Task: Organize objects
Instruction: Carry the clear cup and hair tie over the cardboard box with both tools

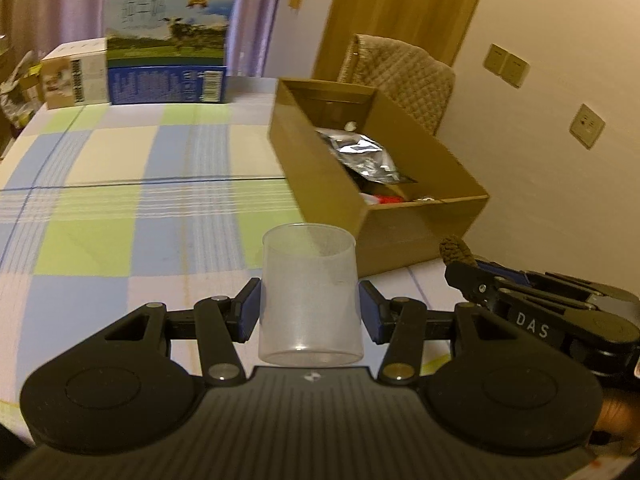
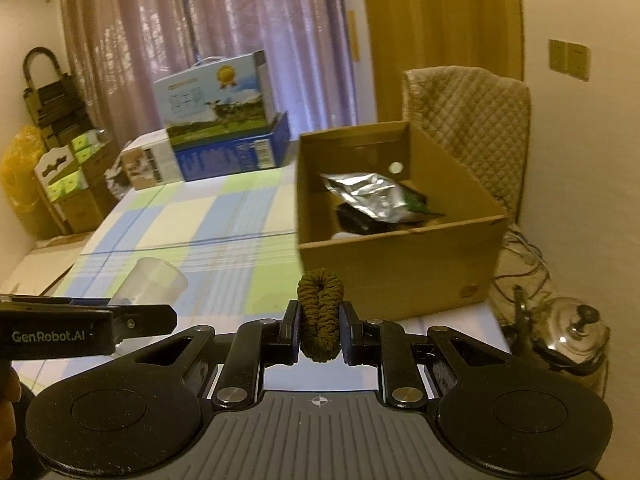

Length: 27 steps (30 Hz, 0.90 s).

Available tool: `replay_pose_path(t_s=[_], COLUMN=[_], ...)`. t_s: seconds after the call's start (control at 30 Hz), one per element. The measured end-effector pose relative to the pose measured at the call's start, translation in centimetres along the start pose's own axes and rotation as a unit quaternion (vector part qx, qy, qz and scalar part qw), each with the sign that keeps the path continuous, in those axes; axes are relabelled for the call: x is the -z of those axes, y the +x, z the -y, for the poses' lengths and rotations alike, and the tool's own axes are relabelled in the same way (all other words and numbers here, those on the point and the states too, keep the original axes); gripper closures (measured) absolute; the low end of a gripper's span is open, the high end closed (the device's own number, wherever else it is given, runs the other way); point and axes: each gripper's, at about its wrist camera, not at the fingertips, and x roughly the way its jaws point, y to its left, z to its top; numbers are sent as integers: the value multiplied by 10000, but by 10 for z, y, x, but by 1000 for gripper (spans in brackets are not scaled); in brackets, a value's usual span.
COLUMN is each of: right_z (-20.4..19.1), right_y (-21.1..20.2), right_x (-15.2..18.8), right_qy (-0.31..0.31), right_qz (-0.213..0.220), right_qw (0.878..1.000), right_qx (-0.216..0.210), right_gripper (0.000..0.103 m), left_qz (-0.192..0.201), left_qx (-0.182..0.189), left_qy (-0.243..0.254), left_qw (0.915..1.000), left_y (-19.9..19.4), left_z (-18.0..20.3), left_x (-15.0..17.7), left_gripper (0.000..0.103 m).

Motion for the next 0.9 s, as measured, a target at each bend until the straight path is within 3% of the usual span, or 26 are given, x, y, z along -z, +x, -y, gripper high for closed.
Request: replay_pose_path(t_s=[0.47,0.9], right_z=[30,49], right_y=[-9,-1], right_x=[-14,-44], right_qy=[157,15], right_qz=[144,228], right_qw=[9996,9994], right_qx=[198,257], right_gripper=[87,87], left_qz=[-46,152], left_qx=[240,395], left_qy=[237,310], left_qw=[9994,9986], left_y=[19,32], left_z=[35,57], left_x=[-13,-48], left_gripper=[57,57])
